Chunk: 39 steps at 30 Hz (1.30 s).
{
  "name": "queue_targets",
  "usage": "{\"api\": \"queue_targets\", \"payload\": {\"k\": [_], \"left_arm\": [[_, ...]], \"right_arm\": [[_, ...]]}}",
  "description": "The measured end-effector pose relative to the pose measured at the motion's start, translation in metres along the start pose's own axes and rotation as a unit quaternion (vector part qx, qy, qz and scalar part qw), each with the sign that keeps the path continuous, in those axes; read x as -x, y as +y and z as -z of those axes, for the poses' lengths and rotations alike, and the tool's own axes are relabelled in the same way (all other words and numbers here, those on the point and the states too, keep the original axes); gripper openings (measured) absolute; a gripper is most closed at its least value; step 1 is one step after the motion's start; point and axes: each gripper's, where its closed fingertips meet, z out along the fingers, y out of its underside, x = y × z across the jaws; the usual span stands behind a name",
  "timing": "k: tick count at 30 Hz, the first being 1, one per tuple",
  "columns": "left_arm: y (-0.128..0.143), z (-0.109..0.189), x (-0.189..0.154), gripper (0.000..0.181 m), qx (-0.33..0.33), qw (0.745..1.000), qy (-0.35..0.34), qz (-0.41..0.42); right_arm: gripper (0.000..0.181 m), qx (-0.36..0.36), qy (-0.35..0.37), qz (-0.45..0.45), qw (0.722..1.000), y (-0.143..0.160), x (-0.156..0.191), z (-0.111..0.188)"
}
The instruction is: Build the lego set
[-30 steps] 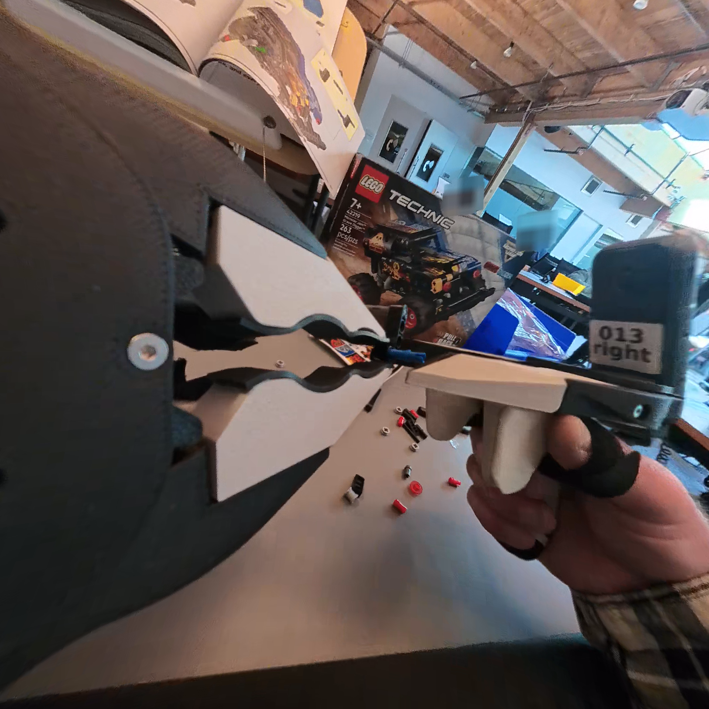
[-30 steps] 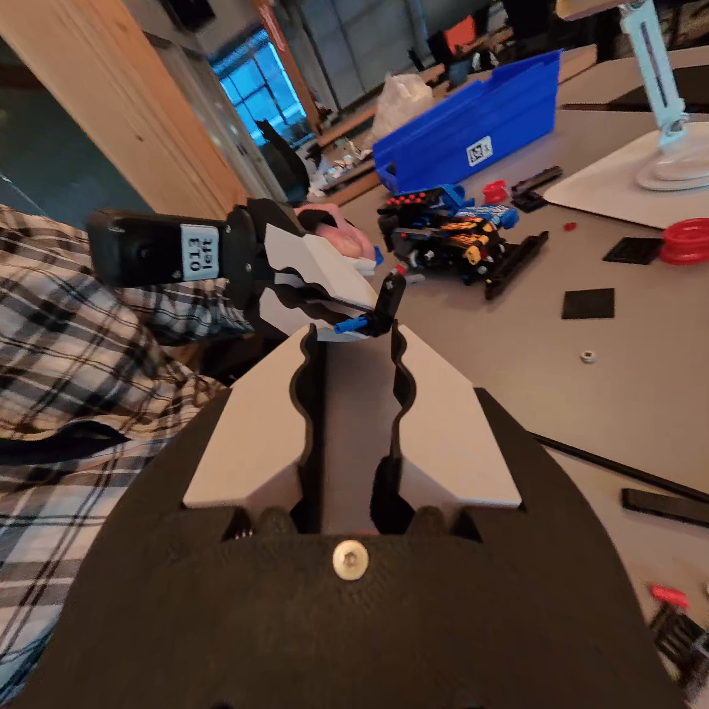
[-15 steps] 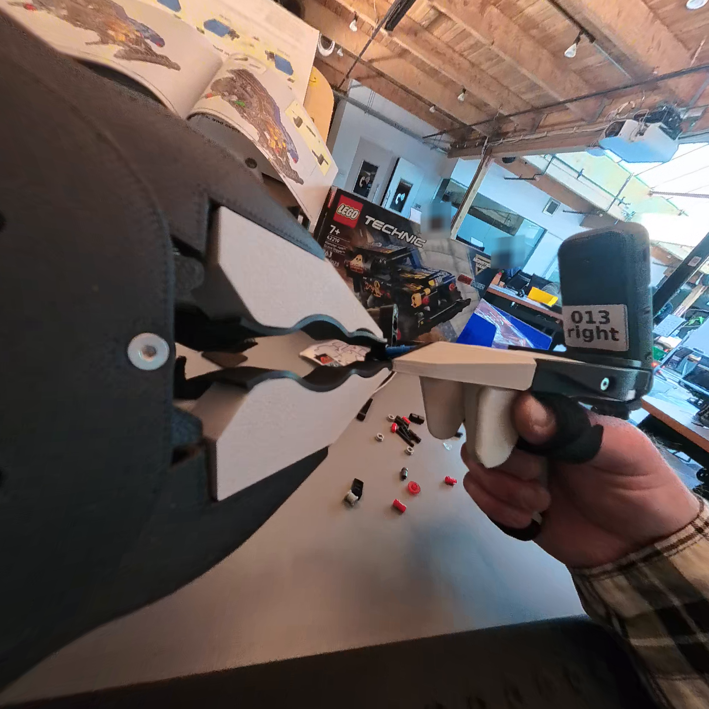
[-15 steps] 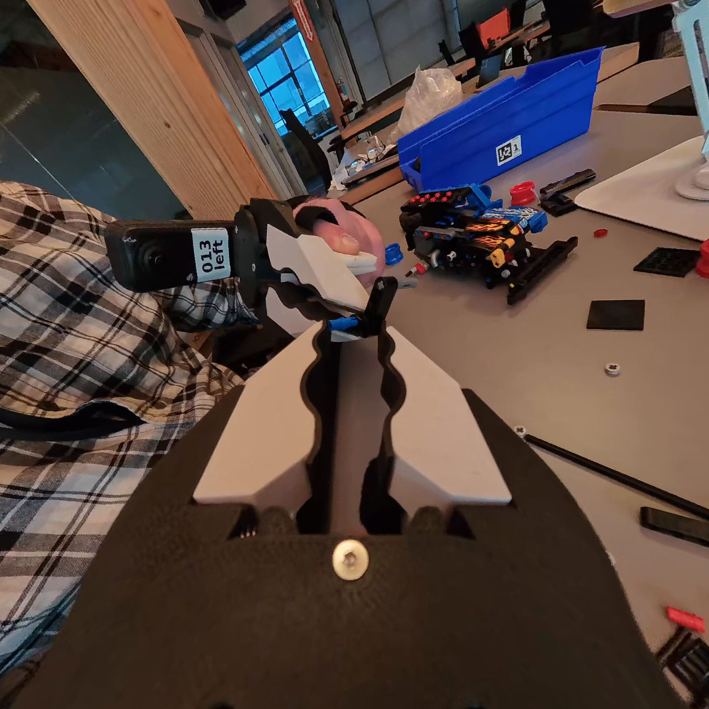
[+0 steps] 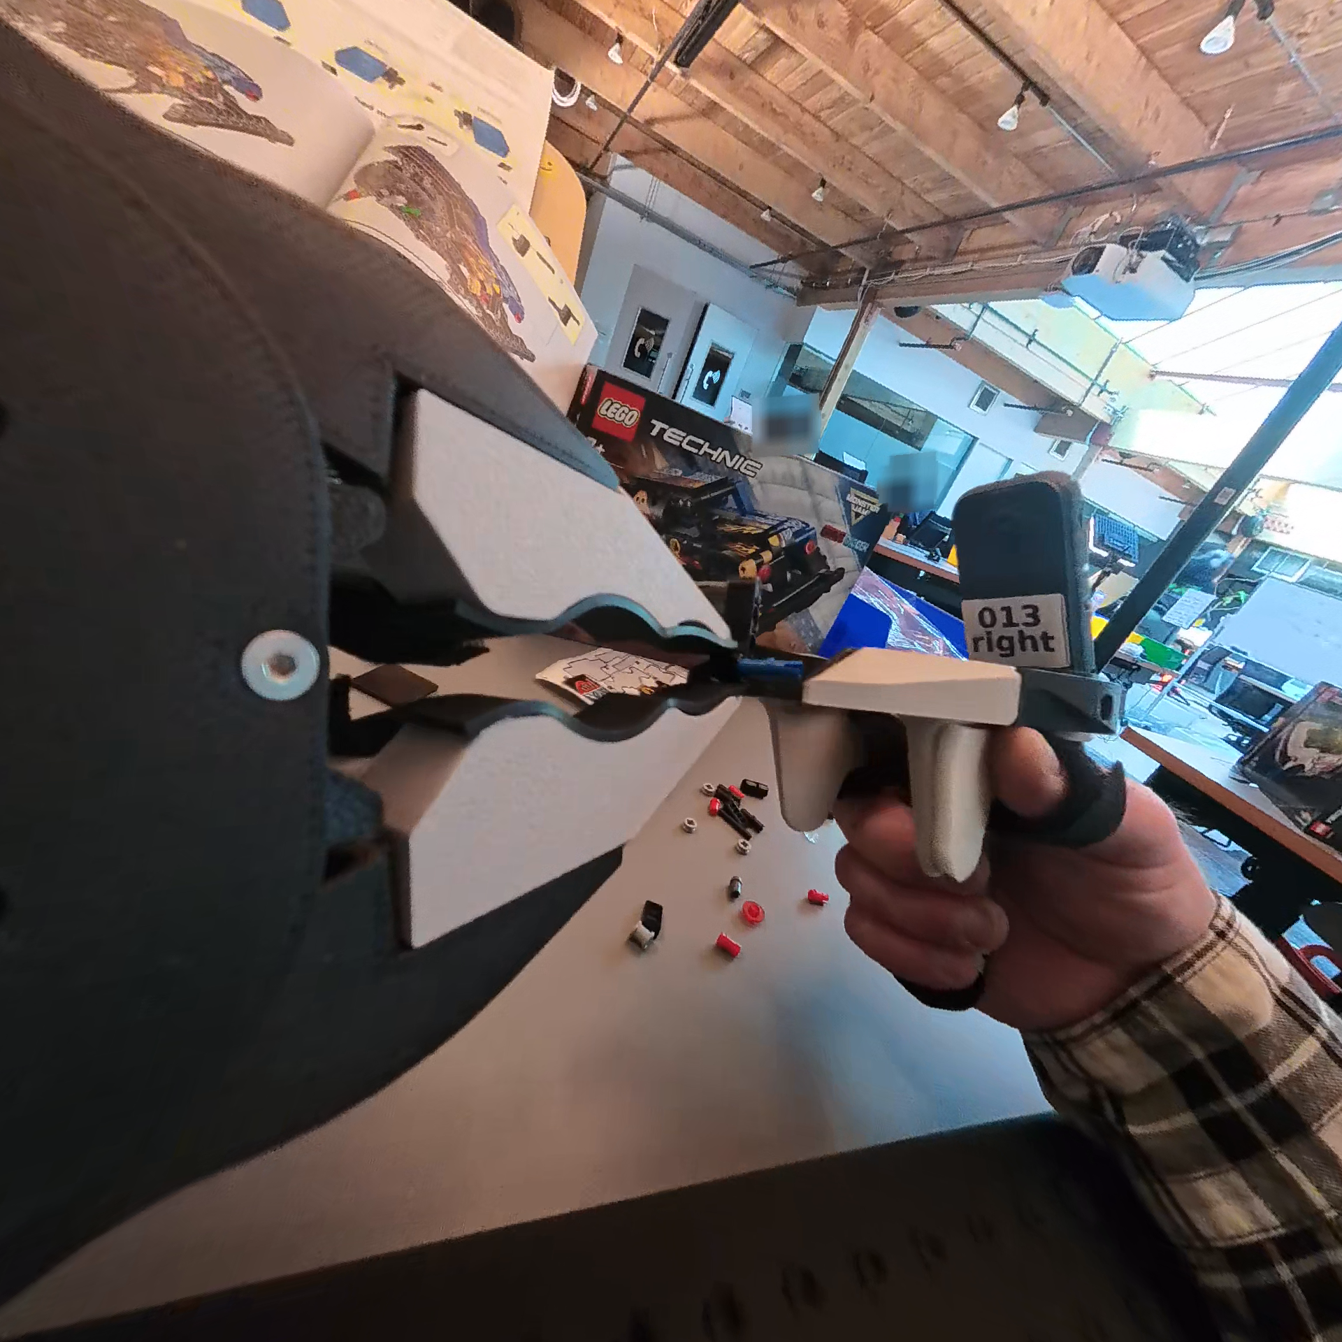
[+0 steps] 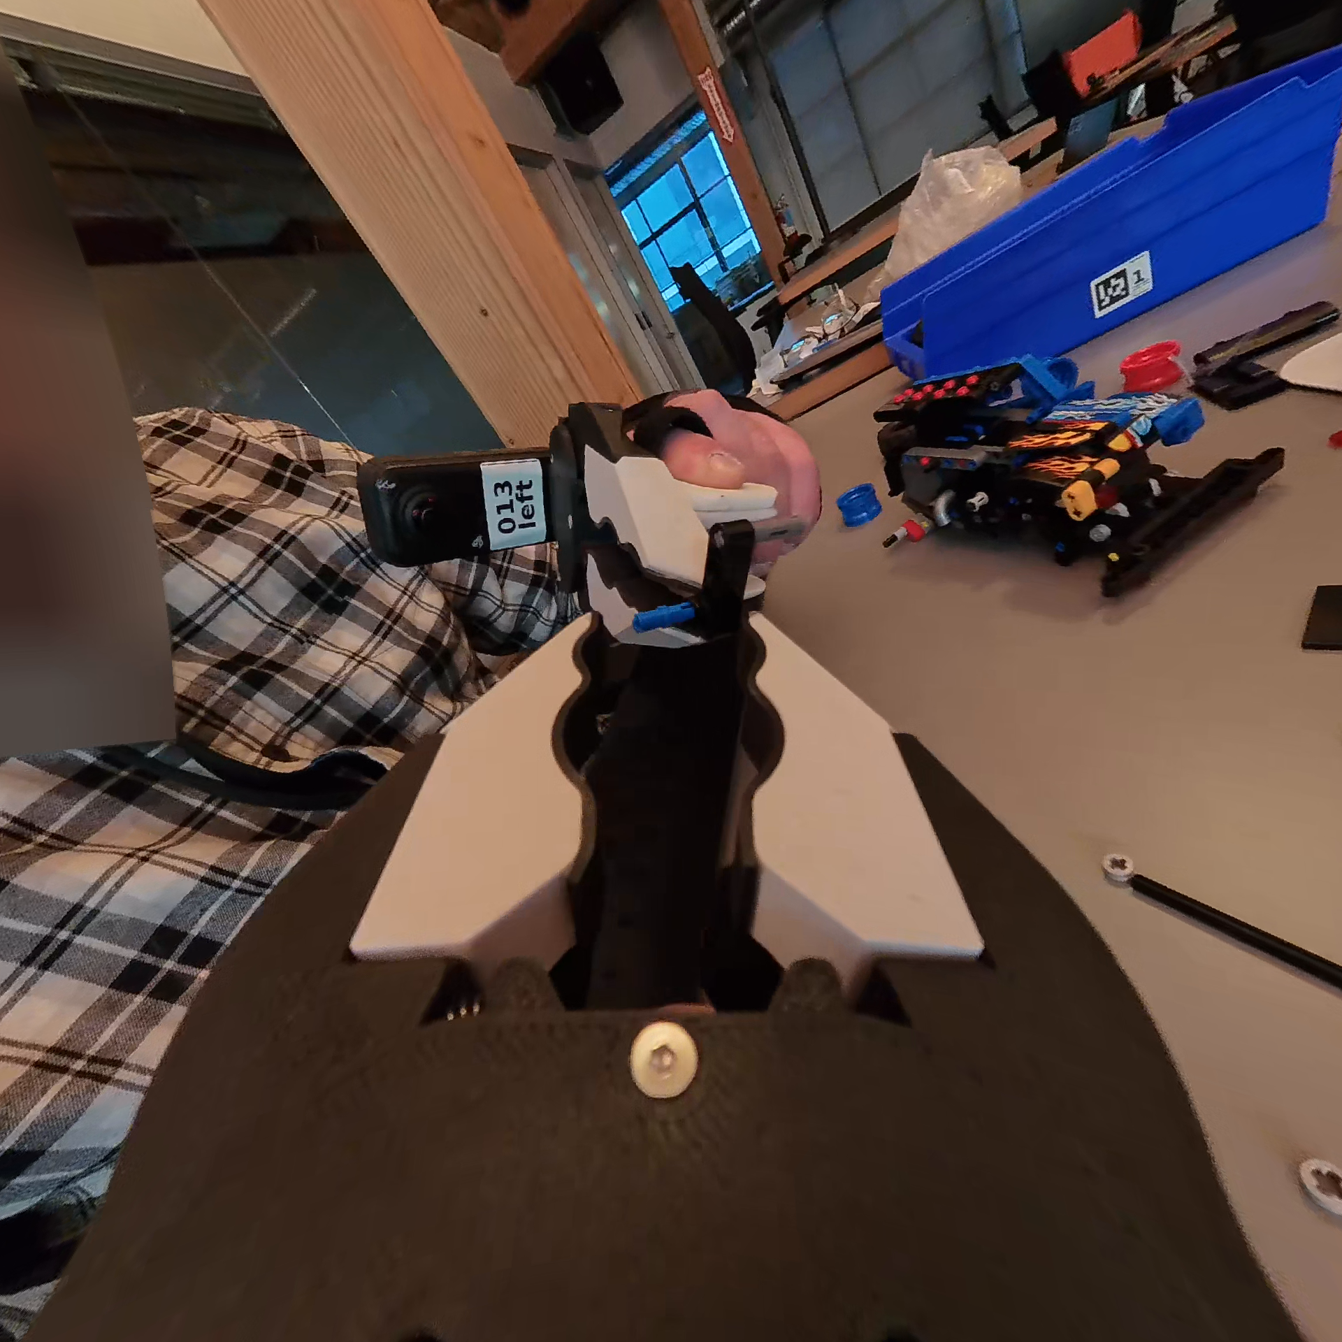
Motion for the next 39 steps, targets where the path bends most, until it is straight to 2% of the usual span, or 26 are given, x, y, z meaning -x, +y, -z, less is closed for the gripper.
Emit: {"api": "queue_targets", "payload": {"k": [3,9,10,17,20,28,35,39], "left_arm": [[-0.003,0.000,-0.001,0.004,-0.003,1.000,0.000,-0.009],[-0.001,-0.001,-0.005,0.005,0.010,1.000,0.004,-0.025],[-0.003,-0.001,-0.006,0.003,0.008,1.000,0.003,-0.025],[0.002,-0.003,-0.004,0.005,0.020,0.999,-0.001,-0.035],[0.001,-0.002,0.002,0.006,0.006,1.000,-0.002,-0.014],[0.004,-0.001,0.007,0.011,-0.007,0.999,0.013,0.042],[0.013,0.006,0.021,0.019,-0.010,0.995,0.015,0.098],[0.019,0.005,0.024,0.028,-0.006,0.990,0.020,0.138]], "right_arm": [[0.027,0.001,-0.002,-0.001,1.000,0.001,0.000,-0.001],[0.025,0.017,0.006,0.010,1.000,0.005,-0.002,-0.001],[0.019,0.023,0.018,0.014,0.999,0.007,-0.005,-0.001],[0.020,0.031,0.041,0.032,0.998,0.007,-0.009,-0.002],[0.020,0.014,0.037,0.027,0.999,0.002,-0.008,-0.002],[0.019,0.015,0.100,0.066,0.993,-0.001,-0.020,0.008],[0.020,0.065,0.165,0.116,0.977,0.010,-0.034,0.006],[0.020,0.099,0.231,0.162,0.954,0.014,-0.049,0.009]]}}
